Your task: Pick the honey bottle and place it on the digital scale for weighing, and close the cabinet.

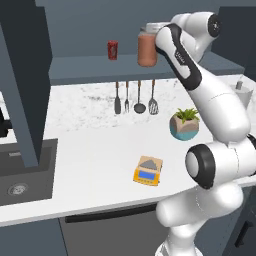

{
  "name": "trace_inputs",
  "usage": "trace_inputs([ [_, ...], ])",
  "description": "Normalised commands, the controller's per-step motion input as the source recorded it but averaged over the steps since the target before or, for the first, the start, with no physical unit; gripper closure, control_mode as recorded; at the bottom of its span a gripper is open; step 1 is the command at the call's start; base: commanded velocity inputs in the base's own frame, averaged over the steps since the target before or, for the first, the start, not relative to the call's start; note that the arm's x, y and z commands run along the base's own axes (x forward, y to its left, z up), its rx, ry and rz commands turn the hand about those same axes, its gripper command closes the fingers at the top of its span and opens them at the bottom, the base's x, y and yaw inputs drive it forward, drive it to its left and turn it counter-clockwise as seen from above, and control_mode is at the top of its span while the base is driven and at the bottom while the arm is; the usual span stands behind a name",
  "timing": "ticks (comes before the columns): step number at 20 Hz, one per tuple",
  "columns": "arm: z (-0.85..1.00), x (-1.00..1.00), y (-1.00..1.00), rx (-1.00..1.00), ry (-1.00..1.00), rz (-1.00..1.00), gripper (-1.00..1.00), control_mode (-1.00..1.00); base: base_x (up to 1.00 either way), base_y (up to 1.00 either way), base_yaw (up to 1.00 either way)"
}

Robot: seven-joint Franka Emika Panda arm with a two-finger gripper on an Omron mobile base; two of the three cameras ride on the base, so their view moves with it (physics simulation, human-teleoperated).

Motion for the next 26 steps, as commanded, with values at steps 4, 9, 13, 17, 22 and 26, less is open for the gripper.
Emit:
trace_inputs([
  [4,0.0,0.4,0.0,0.0,0.04,0.0,-1.0,-1.0,0.0,0.0,0.0],
  [9,-0.02,0.4,0.0,-0.01,0.06,0.0,-1.0,-1.0,0.0,0.0,0.0],
  [13,-0.01,0.31,0.03,-0.03,0.01,0.0,-1.0,-1.0,0.0,0.0,0.0],
  [17,-0.11,0.22,0.15,-0.07,0.01,0.0,-1.0,-1.0,0.0,0.0,0.0],
  [22,-0.2,0.14,0.3,-0.1,0.04,0.0,-1.0,-1.0,0.0,0.0,0.0],
  [26,-0.29,0.14,0.2,-0.07,0.05,0.0,-1.0,-1.0,0.0,0.0,0.0],
])
